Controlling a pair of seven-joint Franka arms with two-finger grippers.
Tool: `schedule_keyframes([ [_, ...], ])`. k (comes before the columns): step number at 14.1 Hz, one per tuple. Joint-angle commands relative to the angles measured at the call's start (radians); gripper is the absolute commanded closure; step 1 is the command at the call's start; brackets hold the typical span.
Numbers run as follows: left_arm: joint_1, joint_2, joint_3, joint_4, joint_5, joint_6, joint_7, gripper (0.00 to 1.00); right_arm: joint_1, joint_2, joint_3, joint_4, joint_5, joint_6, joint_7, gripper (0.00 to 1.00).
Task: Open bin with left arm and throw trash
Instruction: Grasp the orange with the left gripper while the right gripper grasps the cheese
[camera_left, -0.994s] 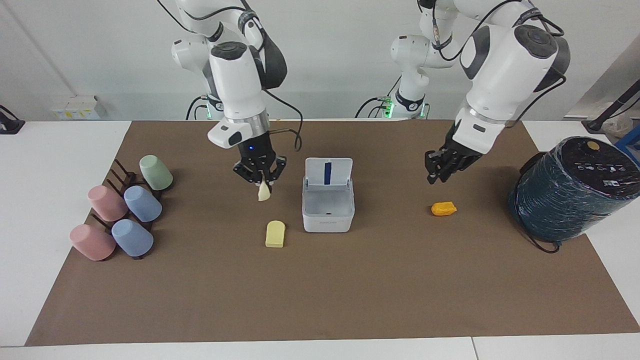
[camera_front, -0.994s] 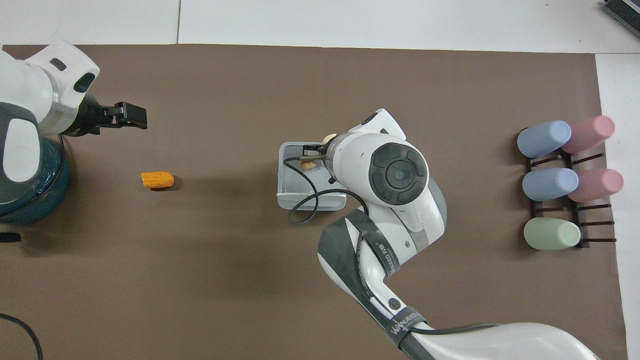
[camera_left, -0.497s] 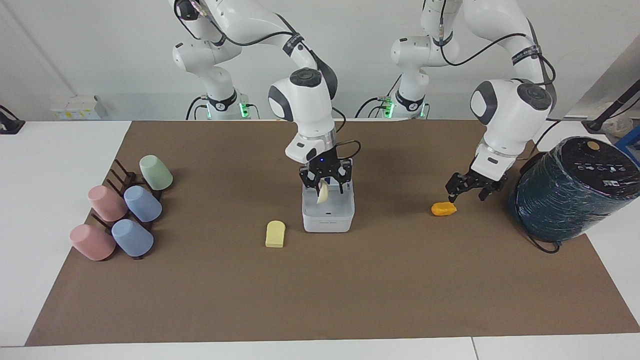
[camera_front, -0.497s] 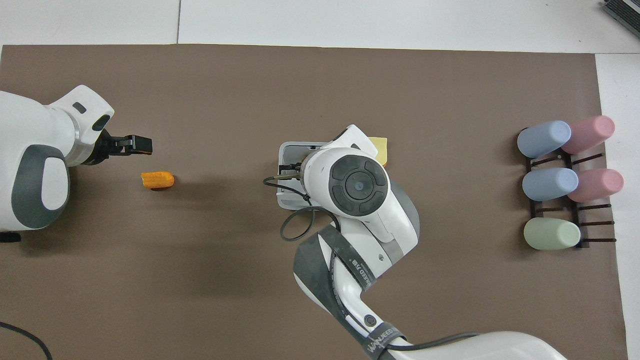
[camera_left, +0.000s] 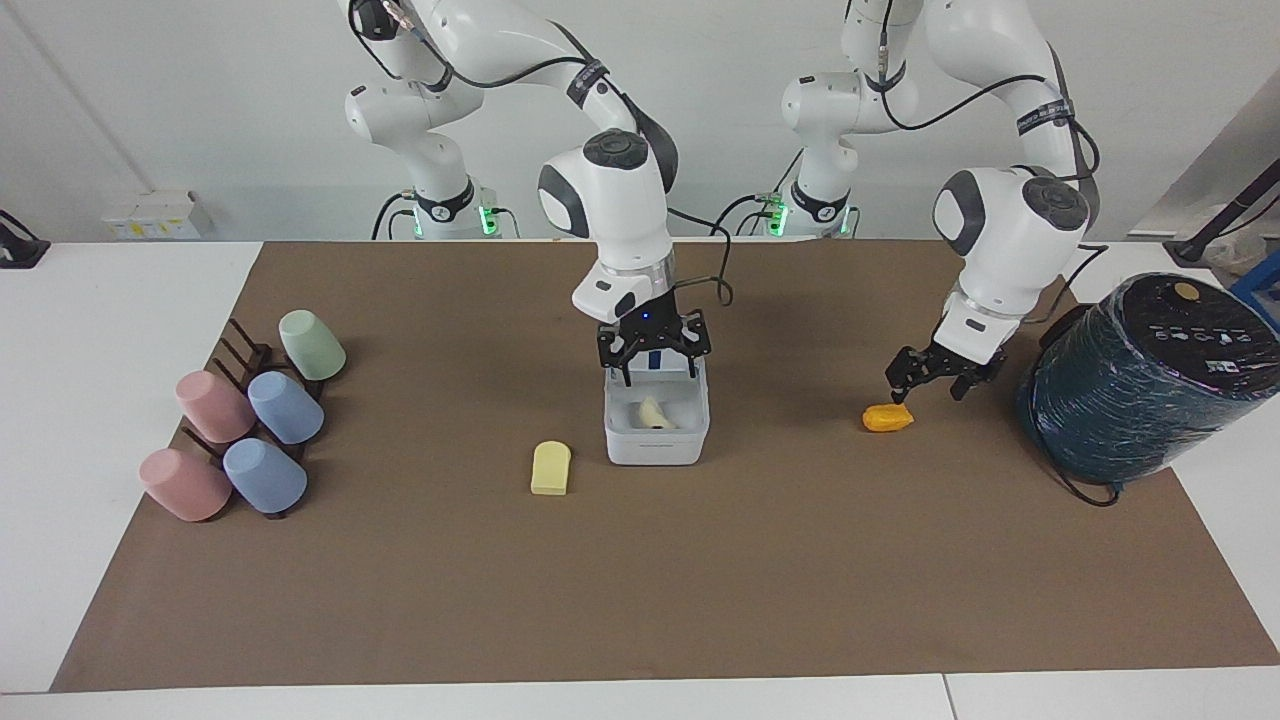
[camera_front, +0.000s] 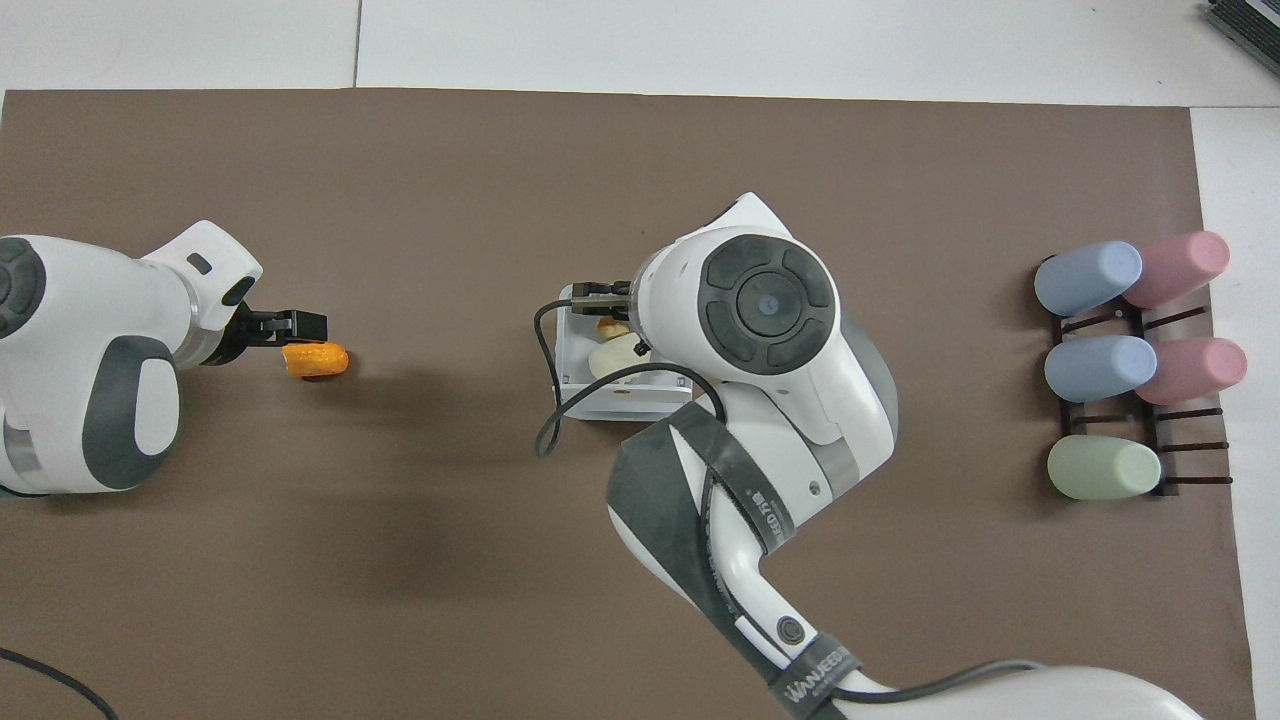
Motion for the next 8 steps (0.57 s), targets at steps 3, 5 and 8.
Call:
schedule_keyframes([
  [3,0.006,0.047,0.000,-0.026,0.022,0.113,0.035,0.00,-0.112,0.032,0.009,-0.015,-0.040,0.020,-0.101,0.00],
  [5,0.007,0.076,0.000,-0.026,0.022,0.143,0.051,0.00,-0.156,0.035,0.009,-0.075,-0.042,0.099,-0.128,0.00],
  [8,0.001,0.113,0.000,-0.026,0.022,0.165,0.049,0.00,-0.196,0.063,0.009,-0.106,-0.043,0.144,-0.158,0.00],
])
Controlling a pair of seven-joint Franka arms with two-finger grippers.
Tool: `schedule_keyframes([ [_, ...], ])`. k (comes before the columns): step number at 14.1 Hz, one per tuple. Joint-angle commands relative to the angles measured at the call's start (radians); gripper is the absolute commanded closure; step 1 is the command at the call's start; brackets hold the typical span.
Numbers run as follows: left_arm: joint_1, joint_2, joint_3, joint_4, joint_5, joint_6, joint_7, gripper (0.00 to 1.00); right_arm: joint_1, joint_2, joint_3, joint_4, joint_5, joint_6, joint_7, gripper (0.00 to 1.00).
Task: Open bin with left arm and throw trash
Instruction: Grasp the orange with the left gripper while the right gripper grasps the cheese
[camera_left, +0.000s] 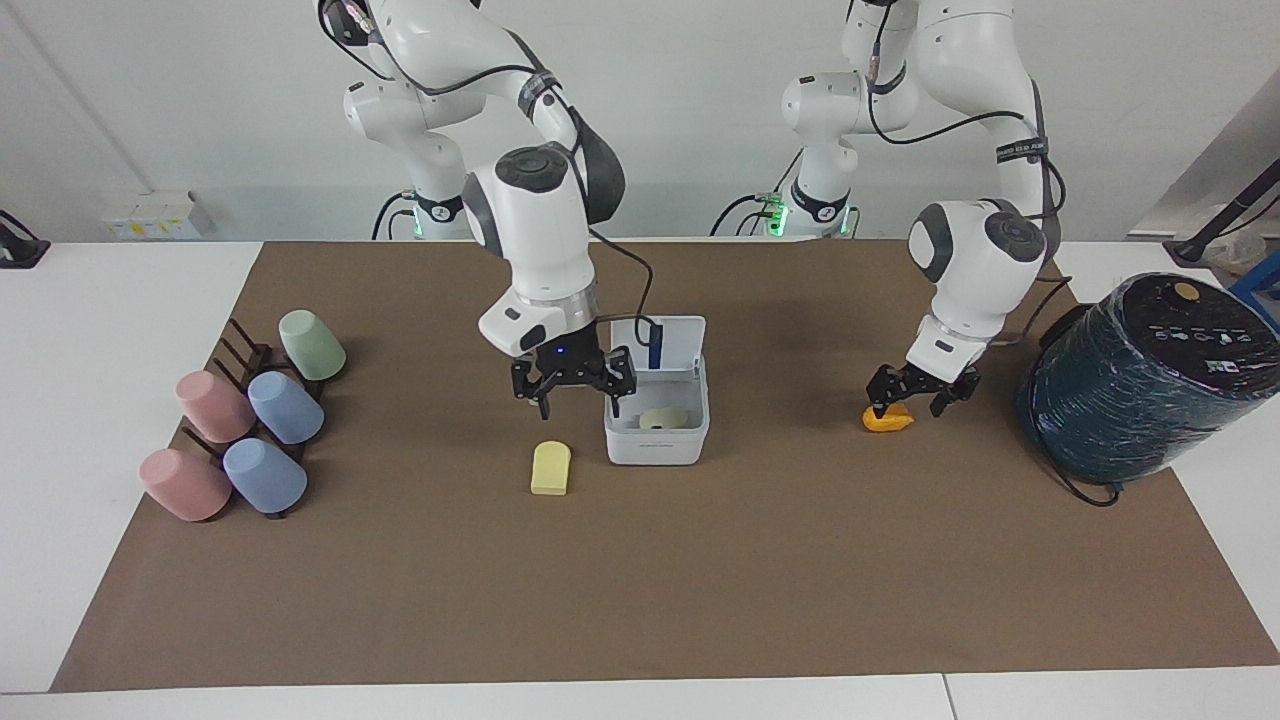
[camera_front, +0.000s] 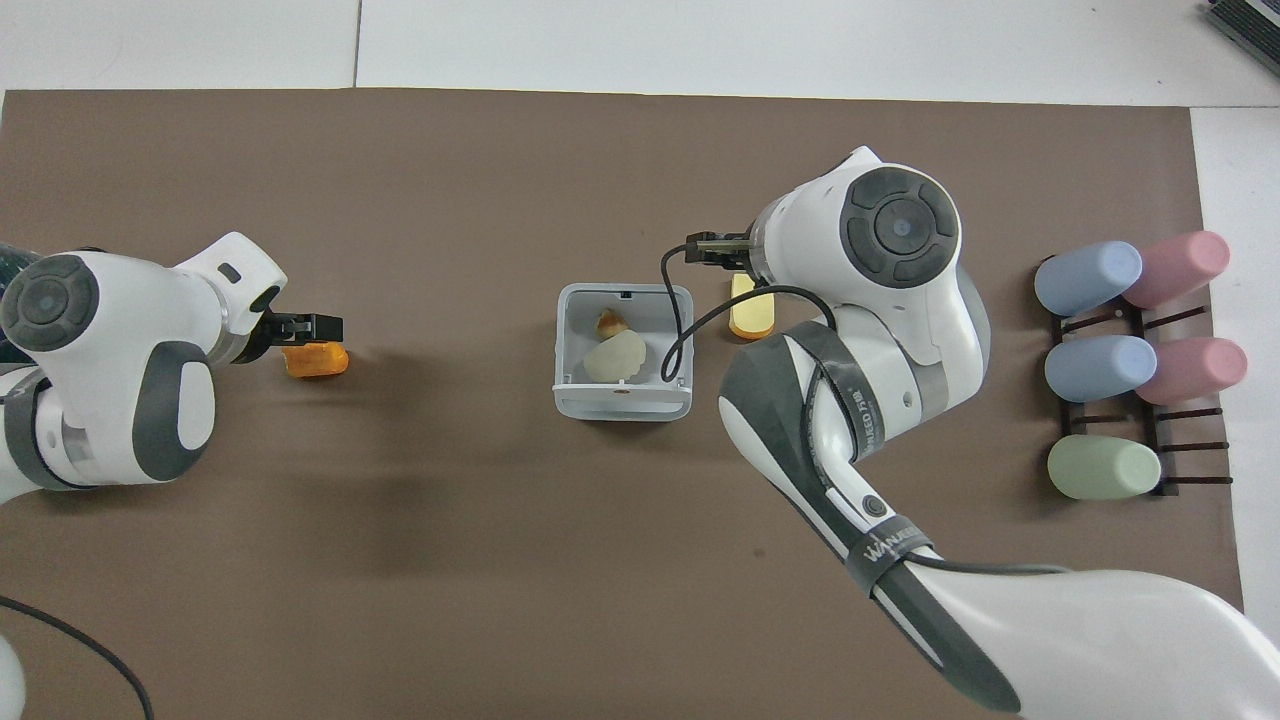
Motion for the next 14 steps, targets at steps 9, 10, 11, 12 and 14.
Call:
schedule_keyframes([
  [9,-0.039,0.016,0.000,-0.035,0.021,0.000,-0.001,0.00,-0.054,0.142,0.014,-0.030,-0.020,0.139,-0.032,0.00],
  [10,-0.043,0.014,0.000,-0.035,0.021,-0.007,-0.001,0.00,-0.056,0.145,0.015,-0.032,-0.018,0.138,-0.032,0.00],
  [11,-0.043,0.013,0.000,-0.035,0.021,-0.018,-0.001,0.00,-0.059,0.150,0.015,-0.033,-0.017,0.138,-0.032,0.00],
  [12,-0.043,0.013,0.000,-0.035,0.021,-0.018,-0.001,0.00,-0.060,0.161,0.015,-0.039,-0.017,0.141,-0.031,0.00],
  [14,-0.043,0.011,0.000,-0.038,0.021,-0.018,-0.001,0.00,-0.059,0.167,0.015,-0.064,-0.017,0.159,-0.032,0.00],
])
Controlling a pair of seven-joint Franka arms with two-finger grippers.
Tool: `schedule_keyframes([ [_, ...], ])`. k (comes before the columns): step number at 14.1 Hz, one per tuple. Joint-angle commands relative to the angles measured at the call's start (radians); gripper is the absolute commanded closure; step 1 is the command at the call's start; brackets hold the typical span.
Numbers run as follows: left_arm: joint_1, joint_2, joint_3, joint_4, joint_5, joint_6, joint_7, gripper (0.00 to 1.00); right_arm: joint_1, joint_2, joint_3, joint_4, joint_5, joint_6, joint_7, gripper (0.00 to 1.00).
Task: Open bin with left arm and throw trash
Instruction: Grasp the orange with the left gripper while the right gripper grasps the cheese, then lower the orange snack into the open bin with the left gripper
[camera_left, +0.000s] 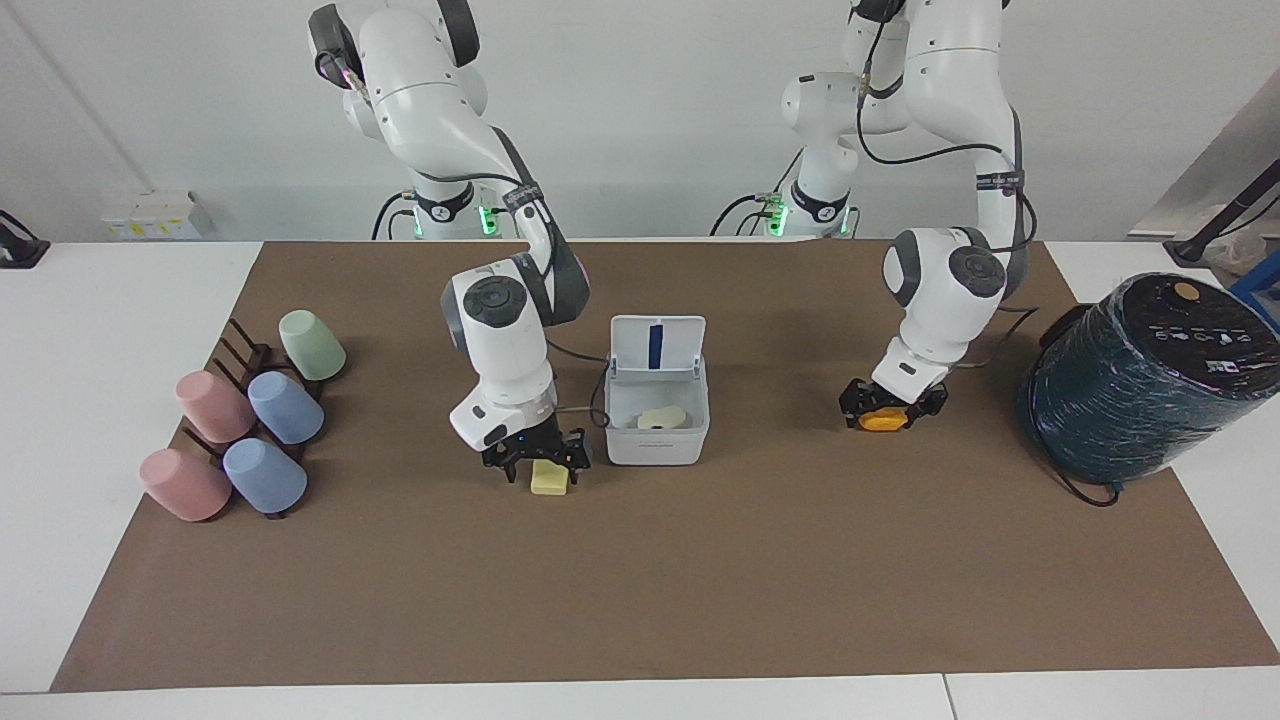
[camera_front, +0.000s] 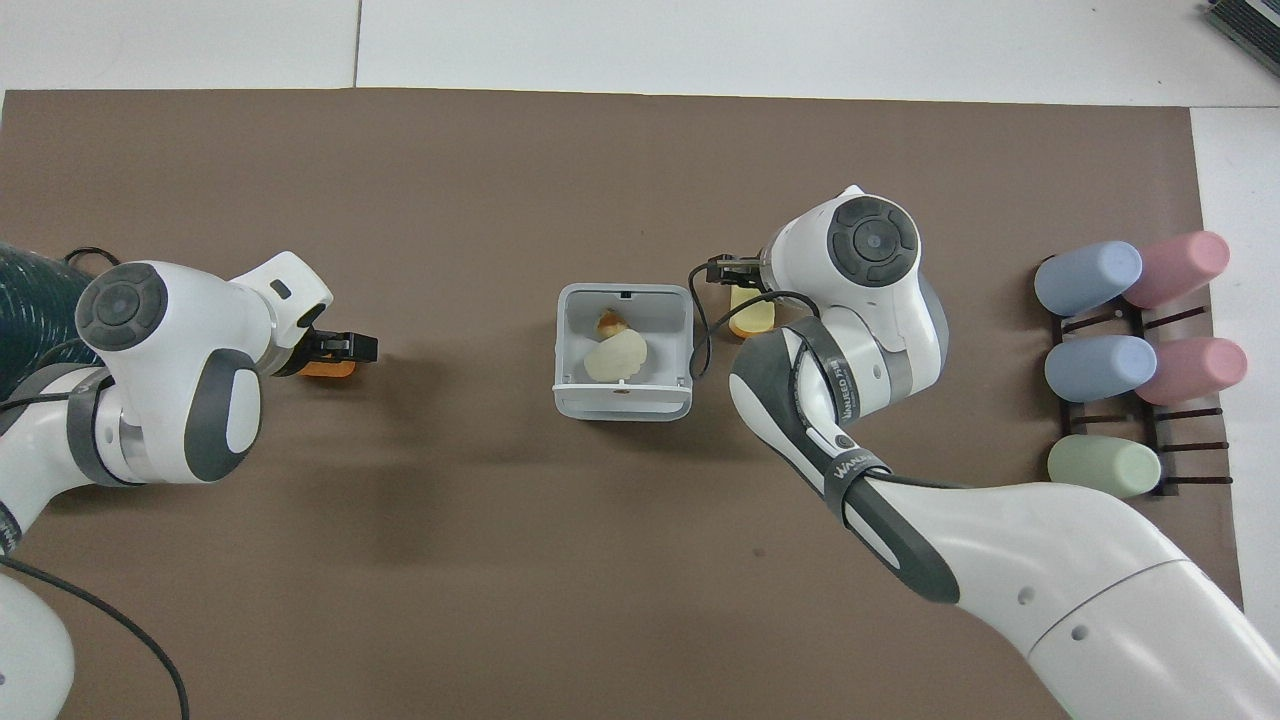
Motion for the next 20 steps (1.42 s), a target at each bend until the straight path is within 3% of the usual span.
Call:
schedule_keyframes([
  [1,-0.006,-0.021,0.008,-0.025,0.021,-0.007,-0.004,0.00,-0.020,0.007,0.015,-0.043,-0.016,0.060,-0.019,0.04],
  [3,-0.006,-0.021,0.008,-0.026,0.021,-0.012,-0.004,0.00,-0.017,0.004,0.015,-0.054,-0.016,0.068,-0.013,0.20],
  [4,-0.006,-0.023,0.009,-0.025,0.021,-0.025,-0.004,0.00,-0.007,0.003,0.014,-0.049,-0.016,0.065,-0.010,0.44],
  [5,-0.005,-0.023,0.009,-0.025,0.021,-0.035,-0.004,0.00,-0.007,0.001,0.014,-0.048,-0.016,0.066,-0.008,0.83],
  [6,-0.005,-0.024,0.009,-0.025,0.021,-0.044,-0.004,0.12,-0.009,-0.008,0.014,-0.048,-0.016,0.065,-0.008,1.00],
  [10,-0.001,-0.026,0.009,-0.019,0.021,-0.062,-0.004,0.49,-0.026,-0.088,0.012,-0.051,-0.016,0.016,-0.010,1.00],
  [11,-0.001,-0.024,0.009,-0.011,0.021,-0.071,-0.002,0.53,-0.033,-0.114,0.012,-0.049,-0.016,-0.011,-0.010,1.00],
  [13,-0.003,-0.015,0.009,0.035,0.021,-0.100,-0.005,0.54,-0.058,-0.172,0.012,-0.046,-0.016,-0.065,-0.014,1.00],
  [17,-0.015,-0.010,0.002,0.231,0.021,-0.293,-0.091,0.54,-0.078,-0.250,0.014,-0.041,-0.004,-0.153,-0.019,1.00],
  [20,-0.102,-0.012,0.002,0.360,0.020,-0.448,-0.200,0.53,-0.079,-0.281,0.014,-0.035,0.001,-0.179,-0.019,1.00],
])
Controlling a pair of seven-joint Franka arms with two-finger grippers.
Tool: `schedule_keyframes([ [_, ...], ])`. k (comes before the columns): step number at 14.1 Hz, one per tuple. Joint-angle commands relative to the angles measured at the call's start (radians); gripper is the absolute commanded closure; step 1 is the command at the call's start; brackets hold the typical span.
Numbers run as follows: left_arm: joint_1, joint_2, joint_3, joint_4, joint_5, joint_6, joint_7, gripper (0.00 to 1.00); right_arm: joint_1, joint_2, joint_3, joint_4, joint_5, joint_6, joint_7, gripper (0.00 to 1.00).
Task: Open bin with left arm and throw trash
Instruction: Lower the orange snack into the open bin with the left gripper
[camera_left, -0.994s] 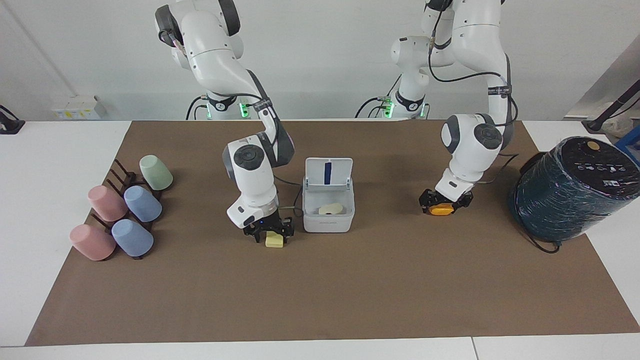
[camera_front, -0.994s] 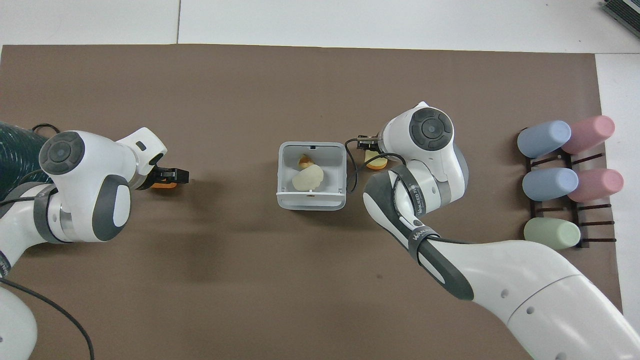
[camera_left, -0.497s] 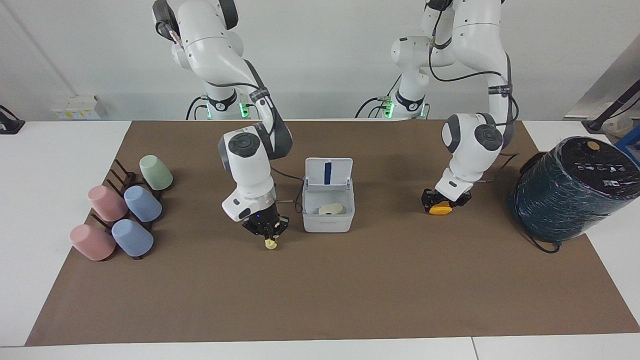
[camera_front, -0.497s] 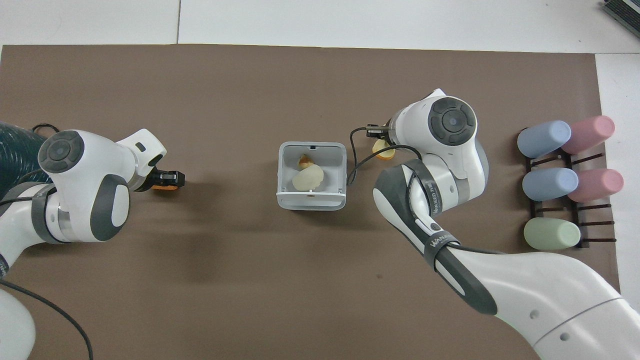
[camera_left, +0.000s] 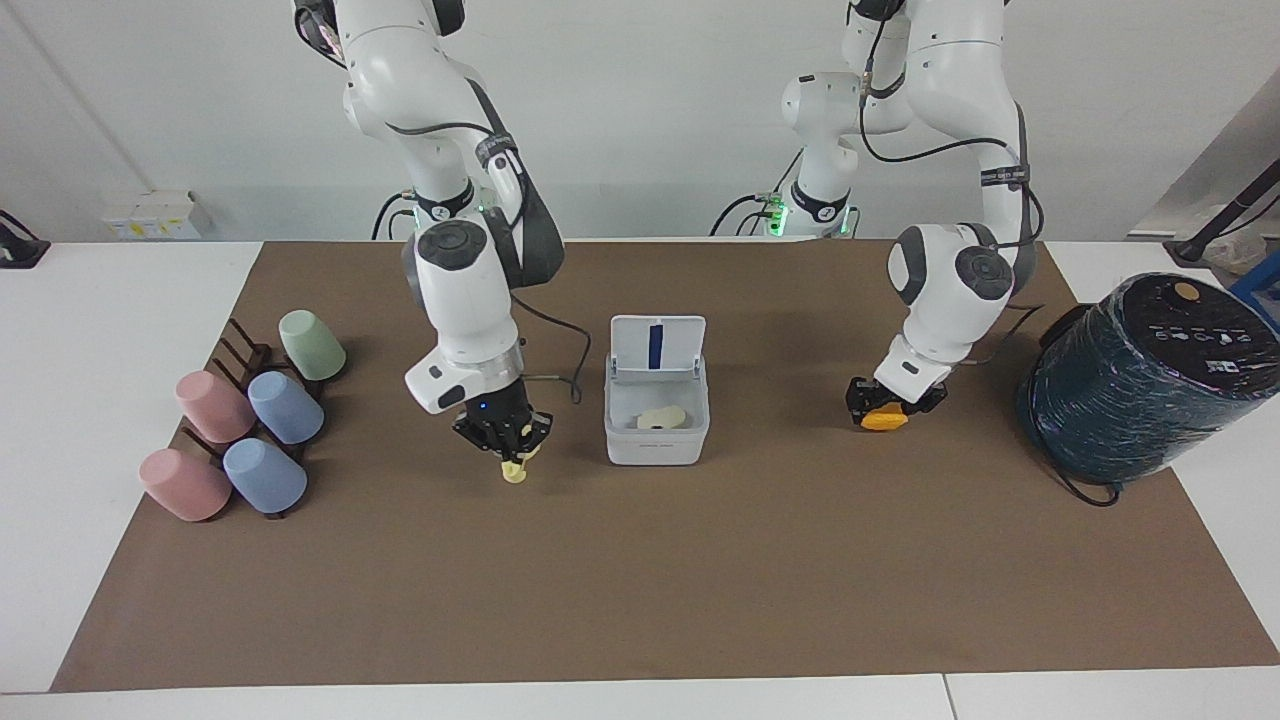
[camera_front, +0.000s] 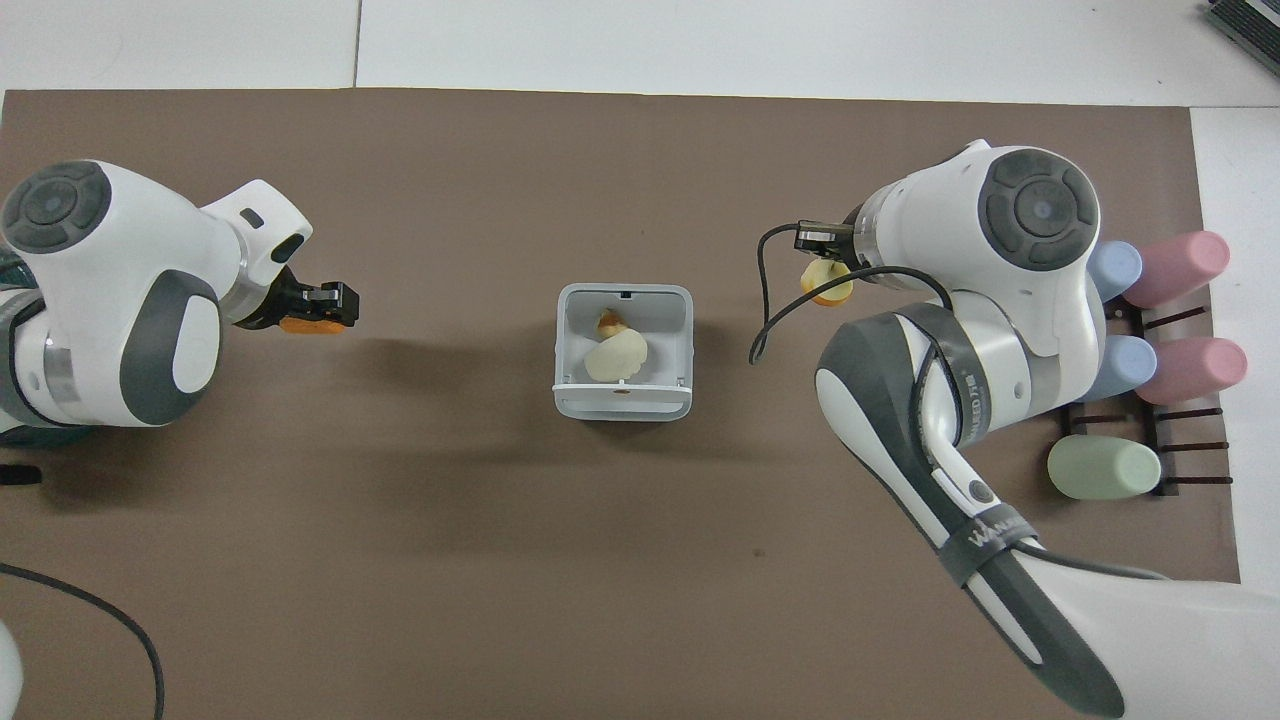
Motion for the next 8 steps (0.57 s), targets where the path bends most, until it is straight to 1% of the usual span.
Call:
schedule_keyframes([
  [1,-0.098,0.004,0.008,0.085,0.020,-0.092,-0.126,0.53,-0.016,-0.032,0.013,-0.010,0.000,-0.025,-0.018,1.00],
  [5,-0.252,0.001,0.003,0.097,0.011,-0.077,-0.308,0.53,-0.017,-0.065,0.013,-0.010,0.000,-0.071,-0.018,1.00],
  [7,-0.316,0.004,0.002,0.119,0.006,-0.071,-0.379,0.53,-0.022,-0.065,0.013,-0.011,0.000,-0.072,-0.019,1.00],
  [8,-0.344,0.004,0.002,0.120,-0.012,-0.046,-0.407,0.53,-0.023,-0.065,0.013,-0.011,0.000,-0.074,-0.019,1.00],
])
